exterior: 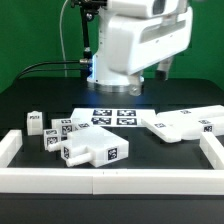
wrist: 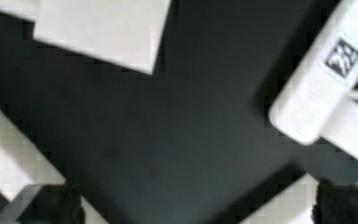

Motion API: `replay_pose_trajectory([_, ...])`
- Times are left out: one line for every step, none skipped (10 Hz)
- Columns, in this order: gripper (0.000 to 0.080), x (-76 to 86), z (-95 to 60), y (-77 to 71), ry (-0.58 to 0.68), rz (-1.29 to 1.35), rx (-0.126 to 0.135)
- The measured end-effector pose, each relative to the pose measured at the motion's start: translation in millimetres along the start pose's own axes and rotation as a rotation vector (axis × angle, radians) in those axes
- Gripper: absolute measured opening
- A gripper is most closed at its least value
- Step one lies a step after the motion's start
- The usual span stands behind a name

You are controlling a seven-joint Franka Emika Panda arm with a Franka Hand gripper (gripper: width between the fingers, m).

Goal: Assemble chair

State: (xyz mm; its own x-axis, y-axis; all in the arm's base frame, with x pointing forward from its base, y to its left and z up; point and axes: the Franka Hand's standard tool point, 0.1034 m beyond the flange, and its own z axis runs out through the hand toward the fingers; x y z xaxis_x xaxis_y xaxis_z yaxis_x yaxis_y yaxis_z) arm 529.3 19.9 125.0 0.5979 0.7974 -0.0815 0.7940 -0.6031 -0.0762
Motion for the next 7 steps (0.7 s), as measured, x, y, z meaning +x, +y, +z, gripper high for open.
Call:
replay_pose_trajectory([0.0650,-6.3,1.0,6.4,-0.001,-0.006,0.008])
replay_pose_trajectory([0.0650,-5.4,1.0,5.9,-0.002,-0.004,0.007])
replay_pose_trajectory([0.0650,-5.2,1.4,5.6,-0.002,-0.005,0.007])
replay_pose_trajectory([0.0650,-6.8,3.1,6.2,-0.003,-0.004,0.009])
replay_pose_trajectory([0.0650,-16.6,9.8,9.8,0.002,-0.012,0.004])
replay_pose_trajectory([0.0650,-37.3,16.4,13.7,-0.005,0.001,0.009])
replay_pose_trajectory([0.0650,-52.3,19.8,20.4,-0.011,0.020,0.015])
